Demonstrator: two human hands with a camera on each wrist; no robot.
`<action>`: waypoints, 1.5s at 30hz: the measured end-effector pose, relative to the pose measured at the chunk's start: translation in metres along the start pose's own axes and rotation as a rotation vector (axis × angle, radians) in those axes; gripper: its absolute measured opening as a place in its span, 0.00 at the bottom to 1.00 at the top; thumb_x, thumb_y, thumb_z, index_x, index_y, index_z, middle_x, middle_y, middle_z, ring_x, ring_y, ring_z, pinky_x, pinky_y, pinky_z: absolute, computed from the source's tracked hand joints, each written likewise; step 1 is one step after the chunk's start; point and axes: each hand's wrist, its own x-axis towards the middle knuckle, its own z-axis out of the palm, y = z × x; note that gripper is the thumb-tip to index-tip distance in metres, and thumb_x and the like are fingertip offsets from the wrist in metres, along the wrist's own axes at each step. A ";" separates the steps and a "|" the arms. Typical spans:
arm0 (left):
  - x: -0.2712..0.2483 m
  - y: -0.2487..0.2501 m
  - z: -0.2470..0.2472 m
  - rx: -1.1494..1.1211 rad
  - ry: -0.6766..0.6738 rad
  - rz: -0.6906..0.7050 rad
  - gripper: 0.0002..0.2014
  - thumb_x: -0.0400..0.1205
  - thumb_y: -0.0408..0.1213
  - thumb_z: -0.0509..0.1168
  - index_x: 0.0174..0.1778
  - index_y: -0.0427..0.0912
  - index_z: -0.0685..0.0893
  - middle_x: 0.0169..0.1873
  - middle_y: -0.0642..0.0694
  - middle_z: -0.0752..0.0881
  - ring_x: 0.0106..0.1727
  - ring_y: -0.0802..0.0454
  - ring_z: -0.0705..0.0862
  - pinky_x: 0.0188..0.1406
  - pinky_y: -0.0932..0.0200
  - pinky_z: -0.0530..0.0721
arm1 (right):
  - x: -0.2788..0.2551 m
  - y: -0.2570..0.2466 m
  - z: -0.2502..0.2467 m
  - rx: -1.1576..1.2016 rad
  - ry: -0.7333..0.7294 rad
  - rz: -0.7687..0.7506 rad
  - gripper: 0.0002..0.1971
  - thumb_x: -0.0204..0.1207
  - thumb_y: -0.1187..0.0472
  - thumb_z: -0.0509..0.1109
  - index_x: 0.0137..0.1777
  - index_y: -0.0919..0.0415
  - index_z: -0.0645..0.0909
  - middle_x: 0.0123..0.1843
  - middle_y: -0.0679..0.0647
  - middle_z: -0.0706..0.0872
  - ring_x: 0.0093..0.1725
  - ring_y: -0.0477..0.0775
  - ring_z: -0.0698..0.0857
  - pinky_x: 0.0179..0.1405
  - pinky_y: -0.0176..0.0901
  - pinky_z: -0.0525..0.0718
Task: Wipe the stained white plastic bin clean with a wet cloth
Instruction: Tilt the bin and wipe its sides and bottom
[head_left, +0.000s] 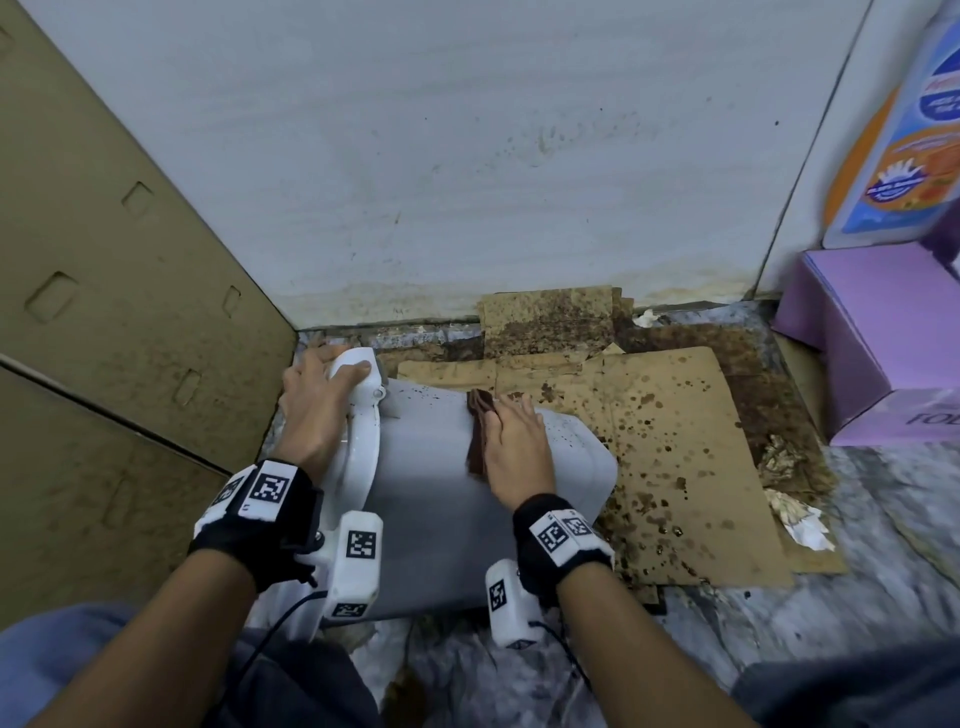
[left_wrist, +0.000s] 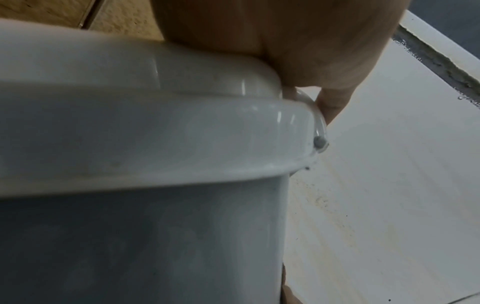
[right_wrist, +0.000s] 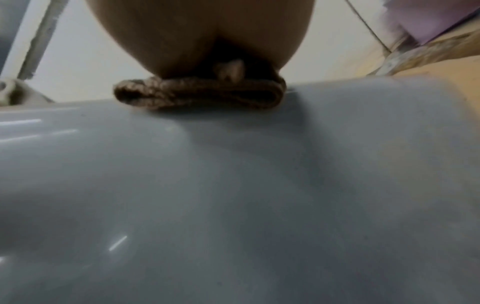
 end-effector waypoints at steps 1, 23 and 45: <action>-0.001 0.001 0.000 -0.001 -0.007 0.005 0.34 0.71 0.57 0.57 0.72 0.44 0.74 0.69 0.41 0.69 0.72 0.44 0.69 0.70 0.45 0.70 | -0.003 -0.002 0.000 0.057 0.001 -0.013 0.23 0.89 0.54 0.48 0.81 0.57 0.65 0.81 0.54 0.69 0.83 0.54 0.58 0.83 0.49 0.54; -0.002 0.002 0.001 0.143 0.008 0.014 0.20 0.71 0.52 0.54 0.58 0.53 0.74 0.58 0.46 0.70 0.67 0.40 0.69 0.61 0.46 0.67 | -0.026 0.065 -0.010 -0.129 0.048 0.004 0.25 0.85 0.56 0.46 0.80 0.56 0.67 0.82 0.54 0.67 0.82 0.53 0.61 0.83 0.47 0.54; 0.040 -0.024 -0.008 0.085 -0.016 -0.008 0.16 0.67 0.65 0.65 0.44 0.63 0.78 0.56 0.38 0.82 0.61 0.35 0.81 0.63 0.31 0.79 | -0.020 0.119 -0.029 -0.091 0.151 0.138 0.31 0.80 0.50 0.42 0.76 0.60 0.73 0.79 0.57 0.73 0.78 0.55 0.68 0.82 0.48 0.58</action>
